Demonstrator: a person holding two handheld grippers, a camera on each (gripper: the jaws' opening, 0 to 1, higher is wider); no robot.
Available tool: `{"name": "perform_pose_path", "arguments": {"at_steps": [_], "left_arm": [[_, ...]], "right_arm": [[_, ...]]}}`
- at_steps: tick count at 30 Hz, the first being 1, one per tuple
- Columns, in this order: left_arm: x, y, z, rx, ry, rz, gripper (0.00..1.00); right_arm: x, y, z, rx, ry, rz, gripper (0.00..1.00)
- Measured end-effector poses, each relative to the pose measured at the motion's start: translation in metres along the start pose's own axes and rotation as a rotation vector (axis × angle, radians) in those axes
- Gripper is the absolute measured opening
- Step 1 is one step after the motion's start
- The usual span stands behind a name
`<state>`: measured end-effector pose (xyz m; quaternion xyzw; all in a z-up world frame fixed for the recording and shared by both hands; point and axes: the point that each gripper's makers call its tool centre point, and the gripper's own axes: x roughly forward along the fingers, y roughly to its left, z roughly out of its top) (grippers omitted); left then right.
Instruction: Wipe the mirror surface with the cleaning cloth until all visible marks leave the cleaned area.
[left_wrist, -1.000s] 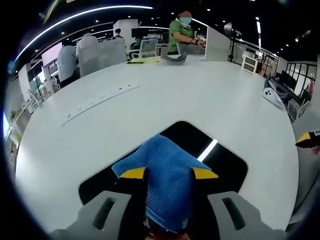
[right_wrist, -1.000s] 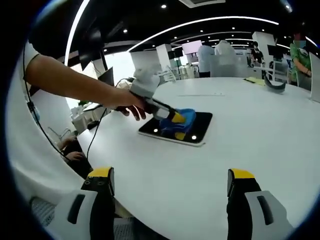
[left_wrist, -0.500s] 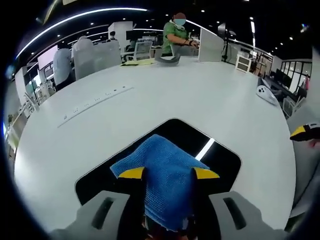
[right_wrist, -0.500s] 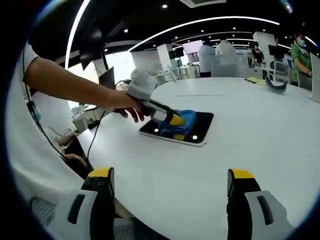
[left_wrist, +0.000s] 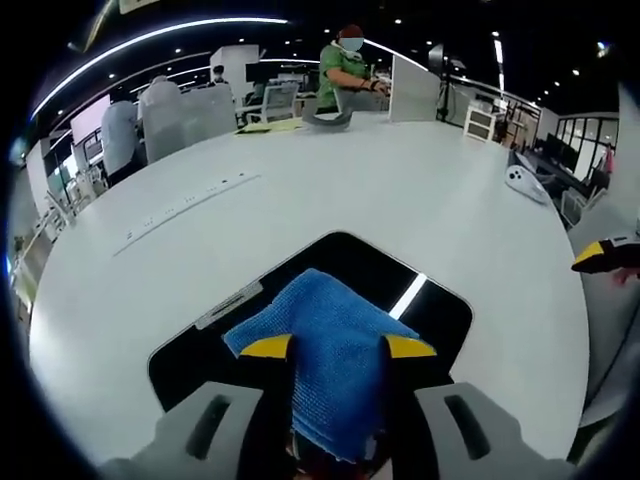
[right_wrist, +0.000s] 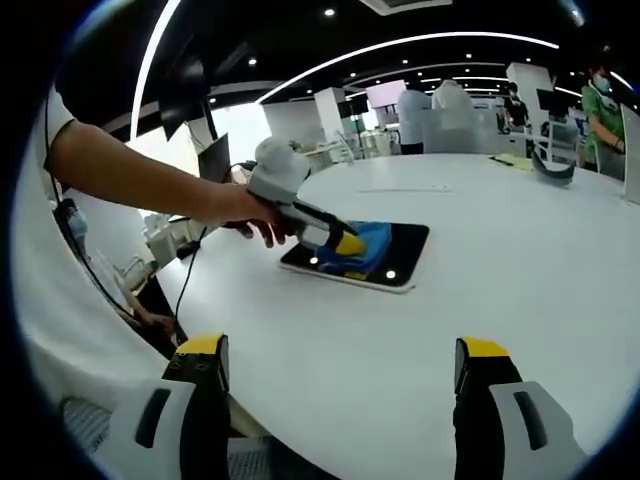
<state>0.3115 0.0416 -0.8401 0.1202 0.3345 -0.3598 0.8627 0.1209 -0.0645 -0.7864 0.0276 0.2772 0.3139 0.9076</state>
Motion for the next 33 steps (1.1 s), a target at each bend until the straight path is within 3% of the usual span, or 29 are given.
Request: {"name": "perform_pose_path", "arguments": {"at_steps": [17,22,33], "left_arm": [[-0.0012,0.0031,0.0004,0.005,0.047,-0.030,0.26],[-0.0017,0.0090,0.0008,-0.026,0.055,-0.028,0.15],[-0.0012,0.0035,-0.0007,-0.037,0.060,-0.029,0.10]], "right_arm": [[0.0028,-0.0014,0.0014,-0.007,0.012,0.003,0.93],[0.0035,-0.0001,-0.0023,-0.009,0.025,0.007,0.93],[0.0035,-0.0009,-0.0040,-0.010,0.029,0.003,0.92]]}}
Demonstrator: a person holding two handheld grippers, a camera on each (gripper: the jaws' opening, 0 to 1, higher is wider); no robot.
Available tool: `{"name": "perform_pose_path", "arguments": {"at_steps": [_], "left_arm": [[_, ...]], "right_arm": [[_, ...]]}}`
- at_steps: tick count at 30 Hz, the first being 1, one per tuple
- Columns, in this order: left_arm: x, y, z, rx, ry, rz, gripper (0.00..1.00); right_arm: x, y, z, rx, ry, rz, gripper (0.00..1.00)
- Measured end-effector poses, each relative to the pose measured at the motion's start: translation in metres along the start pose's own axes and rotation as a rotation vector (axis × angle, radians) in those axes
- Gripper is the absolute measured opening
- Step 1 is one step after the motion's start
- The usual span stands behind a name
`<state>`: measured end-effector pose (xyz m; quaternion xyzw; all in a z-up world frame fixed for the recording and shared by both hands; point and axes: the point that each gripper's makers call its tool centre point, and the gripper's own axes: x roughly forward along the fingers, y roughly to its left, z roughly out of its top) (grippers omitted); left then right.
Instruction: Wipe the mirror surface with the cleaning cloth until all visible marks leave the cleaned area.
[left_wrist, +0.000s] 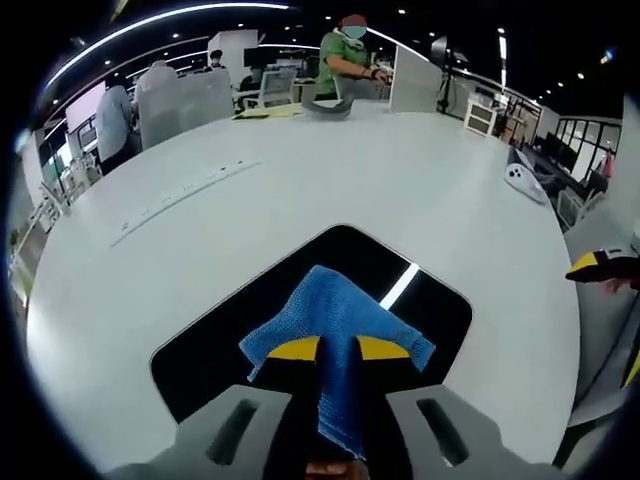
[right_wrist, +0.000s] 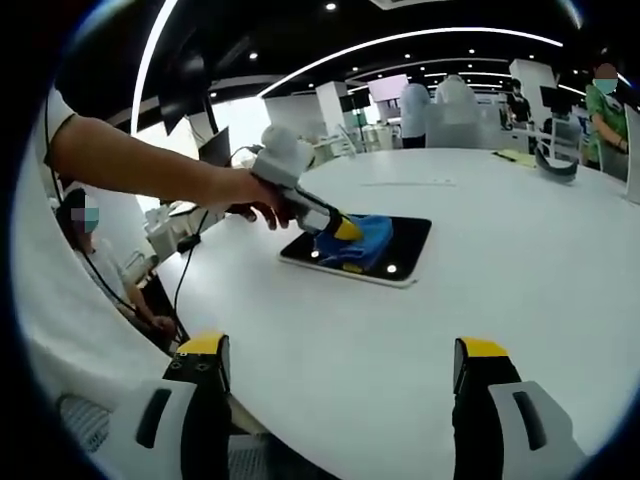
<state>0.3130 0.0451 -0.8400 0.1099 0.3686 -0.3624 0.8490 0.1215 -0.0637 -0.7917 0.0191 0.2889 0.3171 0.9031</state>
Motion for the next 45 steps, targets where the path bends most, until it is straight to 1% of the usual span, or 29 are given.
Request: {"name": "perform_pose_path", "arguments": {"at_steps": [6,18,26,45], "left_arm": [[0.000,-0.002,-0.001,-0.007,0.000,0.000,0.09],[-0.003,-0.013,-0.004,-0.042,-0.016,-0.019,0.09],[-0.007,-0.023,-0.009,-0.034,-0.025,-0.032,0.09],[-0.012,-0.033,-0.017,-0.075,-0.050,-0.030,0.09]], "right_arm": [[0.000,0.000,0.001,0.002,-0.007,0.001,0.92],[0.001,0.002,-0.001,0.005,-0.001,0.006,0.92],[0.002,0.002,-0.001,0.008,0.000,0.008,0.92],[0.007,0.005,0.000,0.001,0.004,0.021,0.92]]}}
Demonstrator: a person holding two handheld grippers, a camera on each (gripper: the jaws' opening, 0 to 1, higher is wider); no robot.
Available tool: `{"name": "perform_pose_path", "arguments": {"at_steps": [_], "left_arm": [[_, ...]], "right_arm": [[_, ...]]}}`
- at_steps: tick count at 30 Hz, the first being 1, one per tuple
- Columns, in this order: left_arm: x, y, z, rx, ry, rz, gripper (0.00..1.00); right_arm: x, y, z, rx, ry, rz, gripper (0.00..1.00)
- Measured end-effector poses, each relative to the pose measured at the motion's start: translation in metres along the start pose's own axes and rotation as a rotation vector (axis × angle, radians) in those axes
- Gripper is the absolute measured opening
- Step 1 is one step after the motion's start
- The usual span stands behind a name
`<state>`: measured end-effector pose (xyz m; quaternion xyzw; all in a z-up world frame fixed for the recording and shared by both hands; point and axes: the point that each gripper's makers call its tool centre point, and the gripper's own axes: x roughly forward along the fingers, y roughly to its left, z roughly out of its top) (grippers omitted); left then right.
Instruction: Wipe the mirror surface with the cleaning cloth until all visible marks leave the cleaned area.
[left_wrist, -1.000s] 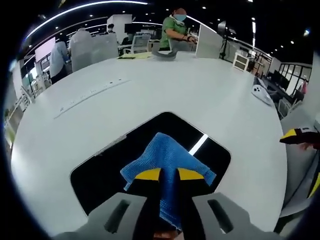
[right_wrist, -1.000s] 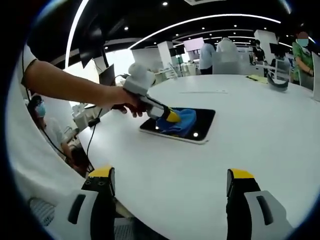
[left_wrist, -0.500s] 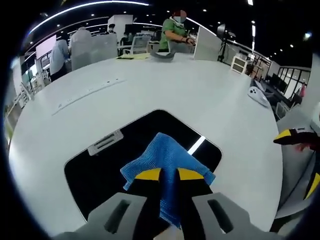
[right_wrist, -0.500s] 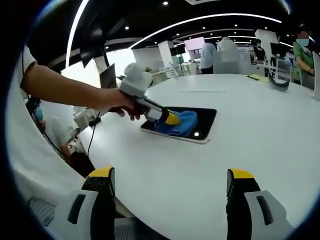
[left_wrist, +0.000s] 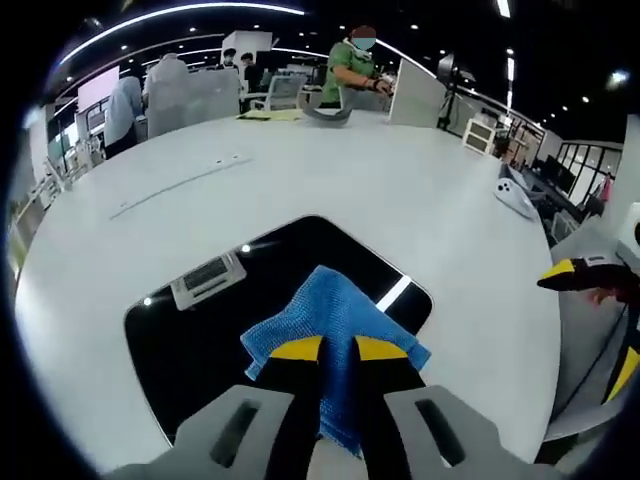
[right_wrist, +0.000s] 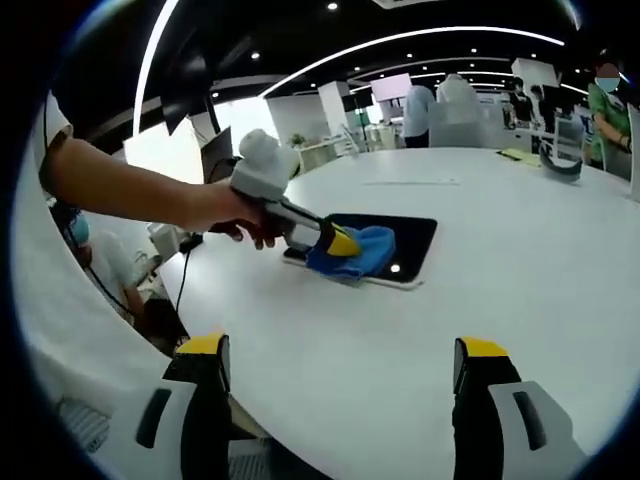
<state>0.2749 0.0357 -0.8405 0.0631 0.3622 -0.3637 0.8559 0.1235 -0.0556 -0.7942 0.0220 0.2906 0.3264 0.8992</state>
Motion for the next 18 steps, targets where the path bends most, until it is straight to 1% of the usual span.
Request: {"name": "perform_pose_path", "arguments": {"at_steps": [3,10,18], "left_arm": [[-0.0015,-0.0016,-0.0015,-0.013,0.004,-0.003,0.08],[-0.0035,-0.0028,-0.0027,0.004,0.005,-0.012,0.06],[-0.0053,-0.0015,-0.0050,0.048,0.014,-0.015,0.06]], "right_arm": [[0.0004,0.0007,0.0002,0.001,-0.001,0.002,0.92],[0.0006,0.0005,-0.0011,-0.002,0.006,0.003,0.92],[-0.0009,0.0003,-0.0007,-0.005,0.008,0.001,0.92]]}}
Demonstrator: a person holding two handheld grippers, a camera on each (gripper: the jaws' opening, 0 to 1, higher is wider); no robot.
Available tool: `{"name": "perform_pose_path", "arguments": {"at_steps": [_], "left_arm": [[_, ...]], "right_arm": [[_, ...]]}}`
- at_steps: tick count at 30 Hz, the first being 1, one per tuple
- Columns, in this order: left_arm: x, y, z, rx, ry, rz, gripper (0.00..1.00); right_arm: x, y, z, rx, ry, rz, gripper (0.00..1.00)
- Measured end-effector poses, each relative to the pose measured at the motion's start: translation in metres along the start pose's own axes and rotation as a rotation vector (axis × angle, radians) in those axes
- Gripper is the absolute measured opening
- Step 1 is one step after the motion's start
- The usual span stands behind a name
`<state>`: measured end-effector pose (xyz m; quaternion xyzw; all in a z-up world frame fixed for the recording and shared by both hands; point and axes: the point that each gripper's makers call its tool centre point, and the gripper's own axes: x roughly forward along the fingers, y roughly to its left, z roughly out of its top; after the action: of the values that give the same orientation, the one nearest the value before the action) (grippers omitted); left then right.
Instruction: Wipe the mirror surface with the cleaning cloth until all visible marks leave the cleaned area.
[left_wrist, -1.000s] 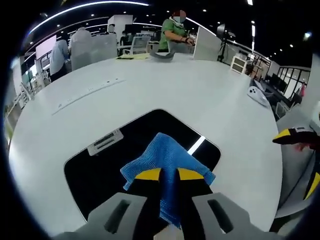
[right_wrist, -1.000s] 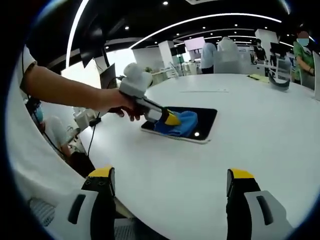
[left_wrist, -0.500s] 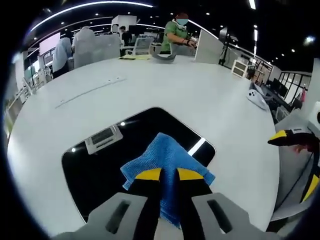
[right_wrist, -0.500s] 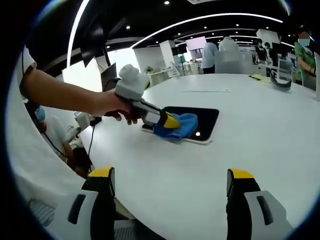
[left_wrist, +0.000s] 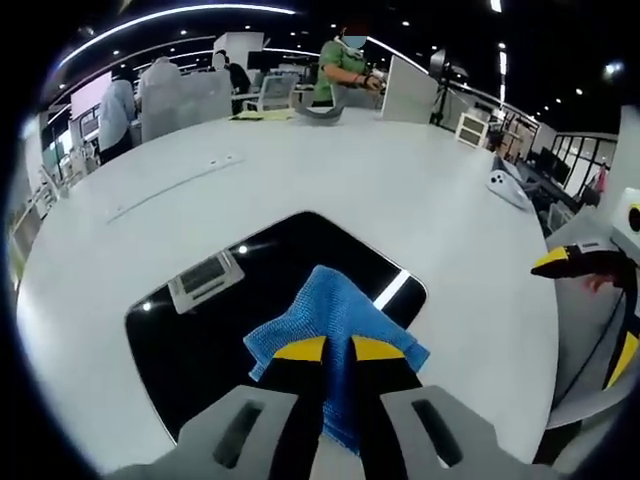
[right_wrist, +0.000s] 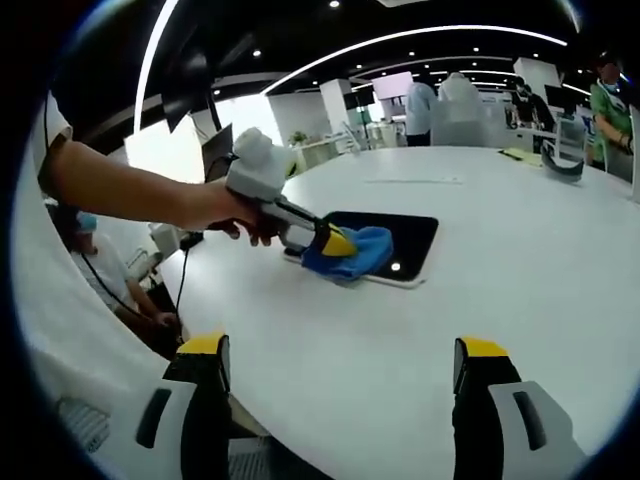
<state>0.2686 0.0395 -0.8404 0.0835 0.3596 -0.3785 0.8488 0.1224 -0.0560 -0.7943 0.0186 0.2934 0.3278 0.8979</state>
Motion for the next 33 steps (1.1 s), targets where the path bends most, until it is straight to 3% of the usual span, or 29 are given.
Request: {"name": "perform_pose_path", "arguments": {"at_steps": [14,33], "left_arm": [[-0.011,0.006,-0.008,0.000,-0.007,0.003,0.06],[-0.028,0.029,-0.020,-0.034,-0.017,0.031,0.06]], "right_arm": [[0.000,0.002,-0.002,-0.003,0.002,0.004,0.92],[0.003,0.005,-0.005,-0.006,0.016,0.015,0.92]]}}
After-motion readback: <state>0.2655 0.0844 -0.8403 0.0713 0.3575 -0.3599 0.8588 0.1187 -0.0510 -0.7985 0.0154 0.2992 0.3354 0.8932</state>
